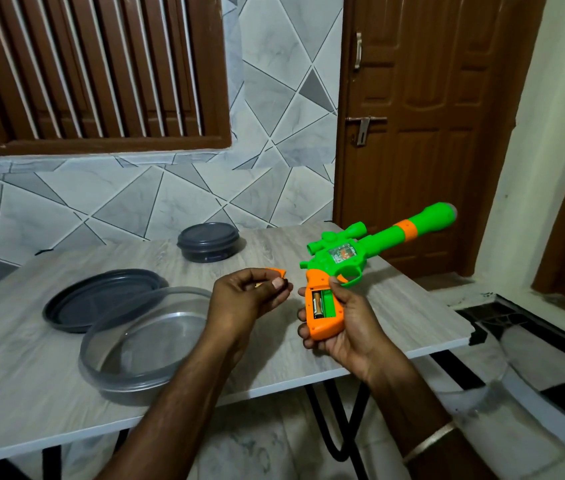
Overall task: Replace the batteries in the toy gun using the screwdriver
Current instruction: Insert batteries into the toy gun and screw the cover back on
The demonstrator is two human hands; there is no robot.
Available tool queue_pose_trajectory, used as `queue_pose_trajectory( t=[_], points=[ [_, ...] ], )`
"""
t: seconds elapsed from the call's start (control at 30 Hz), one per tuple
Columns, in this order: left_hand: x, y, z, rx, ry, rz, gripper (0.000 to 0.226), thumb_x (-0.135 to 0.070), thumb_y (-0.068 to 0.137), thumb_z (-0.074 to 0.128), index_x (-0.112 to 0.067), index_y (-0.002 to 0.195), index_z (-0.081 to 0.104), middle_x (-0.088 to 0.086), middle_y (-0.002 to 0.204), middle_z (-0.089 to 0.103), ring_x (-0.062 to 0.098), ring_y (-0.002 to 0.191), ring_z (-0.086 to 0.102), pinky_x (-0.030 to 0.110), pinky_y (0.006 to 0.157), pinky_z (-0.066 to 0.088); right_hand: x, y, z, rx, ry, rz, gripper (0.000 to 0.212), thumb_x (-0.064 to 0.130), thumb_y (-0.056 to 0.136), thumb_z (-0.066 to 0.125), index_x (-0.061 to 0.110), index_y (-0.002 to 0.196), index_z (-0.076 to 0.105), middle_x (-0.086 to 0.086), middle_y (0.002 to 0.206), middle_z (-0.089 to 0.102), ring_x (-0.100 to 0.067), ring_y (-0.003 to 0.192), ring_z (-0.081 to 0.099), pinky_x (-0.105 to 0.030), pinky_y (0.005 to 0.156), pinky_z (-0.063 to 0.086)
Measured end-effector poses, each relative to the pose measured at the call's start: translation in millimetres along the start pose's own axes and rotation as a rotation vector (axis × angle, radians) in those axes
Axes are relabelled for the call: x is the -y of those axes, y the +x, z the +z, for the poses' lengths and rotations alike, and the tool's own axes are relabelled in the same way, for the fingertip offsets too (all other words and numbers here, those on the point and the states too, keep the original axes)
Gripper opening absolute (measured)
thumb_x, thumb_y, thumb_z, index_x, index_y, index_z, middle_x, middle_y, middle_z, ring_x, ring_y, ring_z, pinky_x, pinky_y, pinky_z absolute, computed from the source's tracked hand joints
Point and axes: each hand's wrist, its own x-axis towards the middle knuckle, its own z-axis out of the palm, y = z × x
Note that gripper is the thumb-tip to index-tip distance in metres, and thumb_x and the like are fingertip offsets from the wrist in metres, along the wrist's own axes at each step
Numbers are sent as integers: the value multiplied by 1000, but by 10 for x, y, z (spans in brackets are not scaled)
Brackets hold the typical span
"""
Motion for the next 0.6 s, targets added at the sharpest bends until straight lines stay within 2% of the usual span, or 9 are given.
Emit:
queue_pose_trajectory(
  t=[0.17, 0.3, 0.43, 0.5, 0.6],
  points=[
    [93, 5, 41, 92, 342, 197, 17, -1, 84, 76, -5, 100, 79, 6, 96, 79, 19, 90, 75, 26, 76, 58, -1, -12, 43, -29, -1, -12, 53, 48, 101, 31, 3, 99, 61, -15, 67, 62, -25, 47, 58, -26, 44, 45],
    [130, 11, 23, 118, 332, 185, 26, 6, 81, 76, -12, 99, 80, 4, 94, 80, 22, 93, 75, 32, 87, 60, 15, -19, 45, -22, 16, -32, 56, 48, 101, 30, 2, 95, 61, -15, 68, 61, -25, 46, 57, -25, 44, 44],
    [133, 9, 26, 196, 559, 289, 33, 2, 90, 69, -25, 108, 77, -6, 96, 79, 8, 86, 75, 23, 85, 58, 33, -32, 43, -16, 18, -36, 58, 49, 101, 29, 2, 90, 61, -14, 66, 61, -24, 45, 57, -25, 44, 43],
    [145, 29, 37, 193, 671, 342, 29, -2, 95, 63, -23, 109, 77, -5, 93, 75, 8, 80, 73, 28, 84, 59, 30, -41, 62, -10, 22, -34, 58, 49, 101, 28, 2, 91, 60, -13, 64, 63, -24, 44, 56, -24, 43, 43],
    [172, 42, 39, 132, 685, 352, 21, -9, 100, 59, -18, 103, 78, 1, 83, 74, 14, 73, 72, 38, 80, 59, 28, -52, 88, -5, 31, -31, 58, 49, 102, 27, 3, 94, 60, -13, 64, 64, -23, 43, 55, -23, 43, 41]
  ],
)
